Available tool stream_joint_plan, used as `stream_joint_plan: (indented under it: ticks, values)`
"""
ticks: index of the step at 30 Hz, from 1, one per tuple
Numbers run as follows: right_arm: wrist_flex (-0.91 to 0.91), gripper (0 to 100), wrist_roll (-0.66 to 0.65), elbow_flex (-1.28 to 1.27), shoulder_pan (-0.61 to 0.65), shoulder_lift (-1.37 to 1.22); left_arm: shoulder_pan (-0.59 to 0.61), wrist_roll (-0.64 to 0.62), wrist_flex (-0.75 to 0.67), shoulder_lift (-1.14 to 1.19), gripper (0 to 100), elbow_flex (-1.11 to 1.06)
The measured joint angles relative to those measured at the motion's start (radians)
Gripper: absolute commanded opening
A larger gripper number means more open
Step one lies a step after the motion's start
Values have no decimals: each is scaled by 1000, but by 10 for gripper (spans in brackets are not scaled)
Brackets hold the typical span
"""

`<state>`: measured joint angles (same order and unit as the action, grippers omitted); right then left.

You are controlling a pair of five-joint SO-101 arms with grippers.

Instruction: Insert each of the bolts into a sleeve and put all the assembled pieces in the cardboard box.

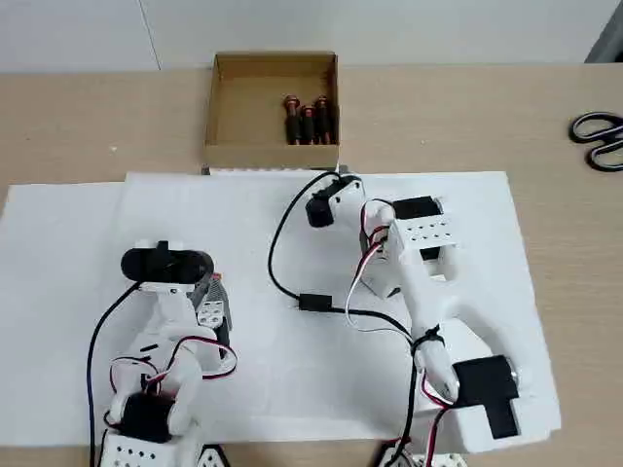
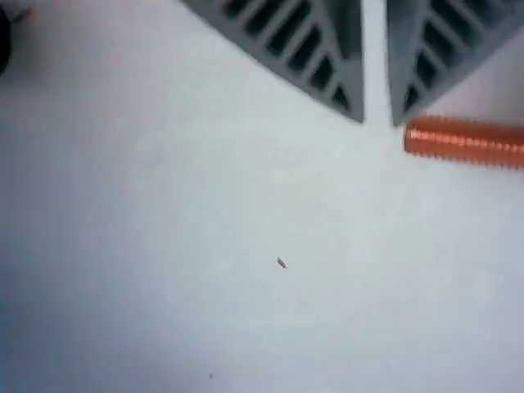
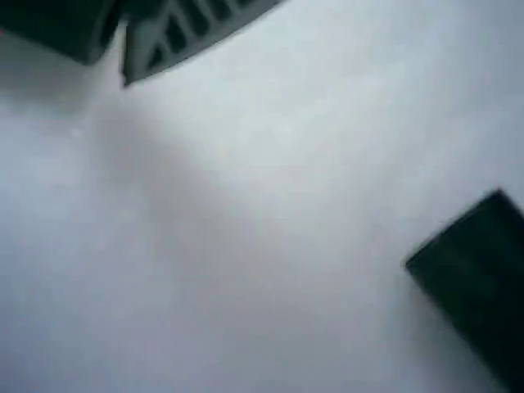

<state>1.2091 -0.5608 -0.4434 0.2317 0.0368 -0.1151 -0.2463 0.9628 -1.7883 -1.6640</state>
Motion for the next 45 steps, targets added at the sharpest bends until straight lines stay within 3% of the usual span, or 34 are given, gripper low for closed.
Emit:
stream_joint_plan:
  ticks: [12, 19, 28, 45]
  values:
    - [84, 274, 385, 112, 0, 0, 0, 0, 0, 0, 6, 0]
    - [172, 274, 681, 144, -9, 0, 0, 0, 0, 0, 6, 0]
    - [203, 274, 752, 144, -5, -3, 0, 0, 0, 0, 6, 0]
    - [-74, 274, 1283, 63, -5, -3, 0, 0, 0, 0, 6, 0]
